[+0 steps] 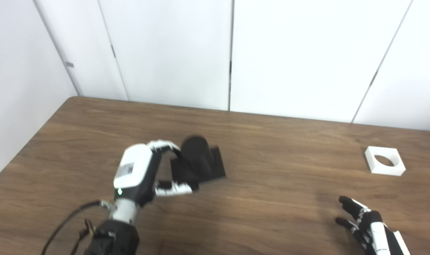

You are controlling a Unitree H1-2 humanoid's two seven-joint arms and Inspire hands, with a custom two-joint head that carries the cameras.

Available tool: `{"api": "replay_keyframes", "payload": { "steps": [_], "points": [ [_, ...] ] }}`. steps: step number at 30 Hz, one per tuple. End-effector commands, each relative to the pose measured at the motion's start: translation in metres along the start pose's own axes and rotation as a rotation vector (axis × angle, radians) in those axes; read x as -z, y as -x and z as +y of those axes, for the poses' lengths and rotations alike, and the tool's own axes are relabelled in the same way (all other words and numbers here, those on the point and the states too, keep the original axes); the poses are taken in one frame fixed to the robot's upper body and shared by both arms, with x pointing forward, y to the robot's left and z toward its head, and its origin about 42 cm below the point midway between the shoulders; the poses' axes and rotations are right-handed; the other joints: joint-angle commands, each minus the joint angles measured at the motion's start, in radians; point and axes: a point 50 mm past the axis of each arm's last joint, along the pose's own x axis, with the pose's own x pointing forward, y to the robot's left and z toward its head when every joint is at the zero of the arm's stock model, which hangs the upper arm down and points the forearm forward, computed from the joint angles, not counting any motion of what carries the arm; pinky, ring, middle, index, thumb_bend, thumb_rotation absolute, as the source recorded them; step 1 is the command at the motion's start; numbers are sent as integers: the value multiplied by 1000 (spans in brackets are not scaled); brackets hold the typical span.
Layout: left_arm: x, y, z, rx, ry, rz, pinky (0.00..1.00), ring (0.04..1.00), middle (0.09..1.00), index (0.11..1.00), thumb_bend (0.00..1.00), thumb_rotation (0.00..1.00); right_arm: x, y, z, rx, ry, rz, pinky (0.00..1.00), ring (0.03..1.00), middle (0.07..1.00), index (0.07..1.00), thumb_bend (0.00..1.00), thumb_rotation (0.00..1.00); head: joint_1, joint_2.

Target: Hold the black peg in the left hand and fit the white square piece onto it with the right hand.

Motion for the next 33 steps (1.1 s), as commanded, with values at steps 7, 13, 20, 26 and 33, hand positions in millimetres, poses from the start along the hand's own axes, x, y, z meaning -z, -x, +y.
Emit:
{"api": "replay_keyframes", "payload": {
  "steps": [7,13,20,26,33],
  "points": [
    [-35,23,-18,47,29,-119,651,769,704,488,509,53,-7,3,15,-25,-22,-14,781,888,865,749,389,1000,-27,30],
    [-47,42,-44,132,37,-148,655,766,710,489,509,53,-10,4,18,-24,-20,-6,779,882,862,742,403,1000,-49,49],
    [-54,55,-69,198,10,-160,667,768,713,489,506,57,-12,4,20,-26,-18,9,785,886,864,739,418,1000,-78,60],
    [-42,62,-90,237,-41,-141,722,763,713,489,509,53,-11,4,22,-25,-23,7,778,882,860,739,444,1000,-98,65],
    [-29,64,-104,286,-61,-109,754,773,721,490,508,55,-13,5,21,-23,-19,3,771,875,853,734,449,1000,-104,71]
  ]
}}
